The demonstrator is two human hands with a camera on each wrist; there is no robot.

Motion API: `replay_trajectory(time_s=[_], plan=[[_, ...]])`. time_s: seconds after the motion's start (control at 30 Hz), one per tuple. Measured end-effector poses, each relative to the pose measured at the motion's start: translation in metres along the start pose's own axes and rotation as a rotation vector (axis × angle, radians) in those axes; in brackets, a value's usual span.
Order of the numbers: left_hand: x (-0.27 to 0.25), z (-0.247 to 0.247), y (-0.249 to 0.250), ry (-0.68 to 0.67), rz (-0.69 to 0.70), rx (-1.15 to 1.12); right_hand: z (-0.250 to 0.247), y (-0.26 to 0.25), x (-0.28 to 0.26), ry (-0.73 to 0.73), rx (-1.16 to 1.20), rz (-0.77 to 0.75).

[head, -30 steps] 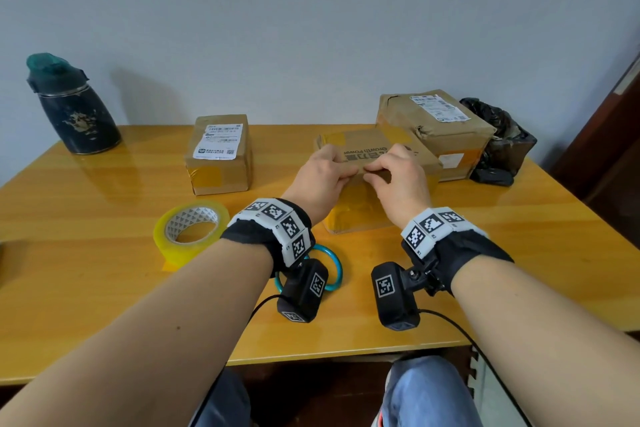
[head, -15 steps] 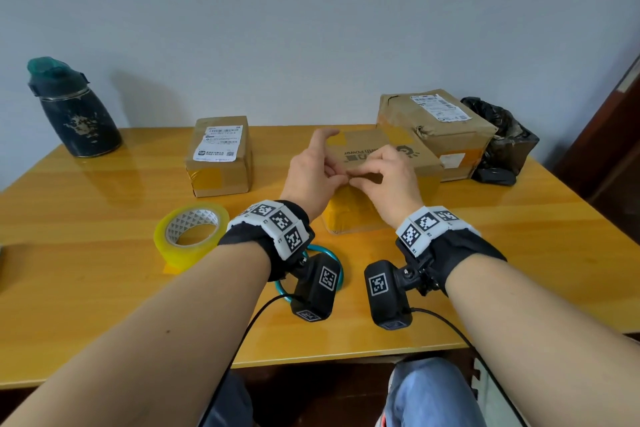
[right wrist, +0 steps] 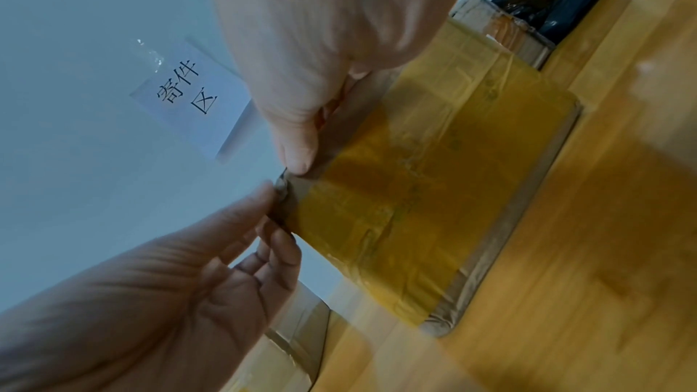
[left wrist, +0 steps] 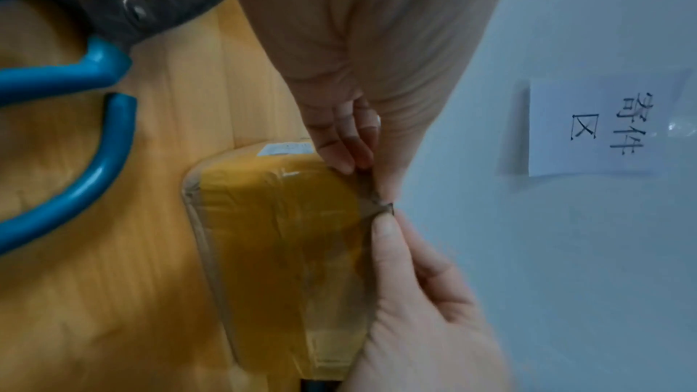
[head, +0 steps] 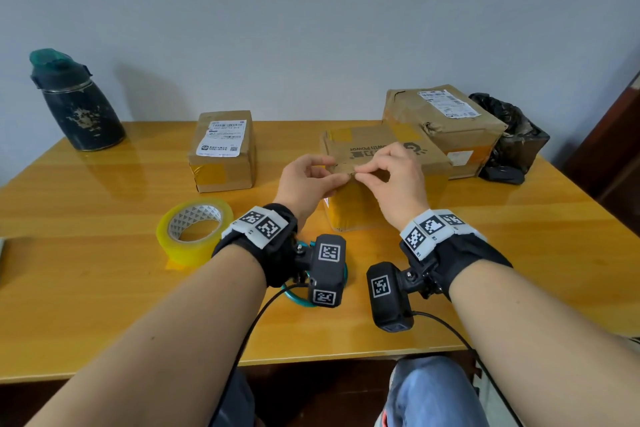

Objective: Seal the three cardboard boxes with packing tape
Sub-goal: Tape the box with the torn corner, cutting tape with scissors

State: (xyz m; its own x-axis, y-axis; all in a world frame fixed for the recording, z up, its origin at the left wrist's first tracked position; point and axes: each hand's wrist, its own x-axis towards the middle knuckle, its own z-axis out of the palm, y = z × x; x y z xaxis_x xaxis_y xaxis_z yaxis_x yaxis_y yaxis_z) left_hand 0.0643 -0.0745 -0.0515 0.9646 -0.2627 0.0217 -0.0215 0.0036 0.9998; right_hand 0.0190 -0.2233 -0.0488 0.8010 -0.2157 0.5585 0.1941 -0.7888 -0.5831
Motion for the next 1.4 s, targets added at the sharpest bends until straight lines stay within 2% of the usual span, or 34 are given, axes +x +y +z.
replay_trajectory(time_s=[0.2, 0.3, 0.53, 0.6, 0.7, 0.77, 0.87, 1.0, 1.13, 1.2, 1.4], plan=[[0.007, -0.002, -0.002, 0.051, 0.008, 0.131, 0.001, 0.0, 0.0, -0.005, 0.029, 0.008], [0.006, 0.002, -0.006, 0.017, -0.066, 0.123, 0.001, 0.0, 0.0, -0.001, 0.04, 0.019], [0.008, 0.003, -0.001, -0.083, -0.059, 0.276, 0.001, -0.001, 0.0, -0.024, 0.019, 0.011], [0.009, 0.003, 0.003, -0.067, -0.122, 0.202, 0.0, -0.002, 0.001, -0.034, 0.024, 0.018], [0.016, 0.004, 0.007, 0.027, -0.275, -0.109, 0.0, -0.002, 0.001, -0.032, 0.037, 0.023], [0.02, 0.004, 0.007, -0.018, -0.325, -0.197, 0.001, 0.0, 0.001, -0.034, 0.046, 0.026], [0.023, -0.002, 0.011, -0.098, -0.396, -0.242, 0.002, 0.001, 0.002, -0.03, 0.043, 0.024], [0.035, -0.006, 0.013, -0.159, -0.549, -0.158, 0.001, 0.0, 0.003, -0.049, 0.042, 0.045], [0.034, -0.004, 0.016, -0.099, -0.637, -0.176, 0.0, -0.001, 0.002, -0.059, 0.043, 0.043], [0.03, -0.005, 0.013, -0.044, -0.64, -0.204, 0.0, -0.001, 0.002, -0.066, 0.042, 0.047], [0.006, -0.01, 0.01, 0.034, -0.524, -0.222, -0.003, -0.004, -0.001, -0.046, 0.052, 0.045]])
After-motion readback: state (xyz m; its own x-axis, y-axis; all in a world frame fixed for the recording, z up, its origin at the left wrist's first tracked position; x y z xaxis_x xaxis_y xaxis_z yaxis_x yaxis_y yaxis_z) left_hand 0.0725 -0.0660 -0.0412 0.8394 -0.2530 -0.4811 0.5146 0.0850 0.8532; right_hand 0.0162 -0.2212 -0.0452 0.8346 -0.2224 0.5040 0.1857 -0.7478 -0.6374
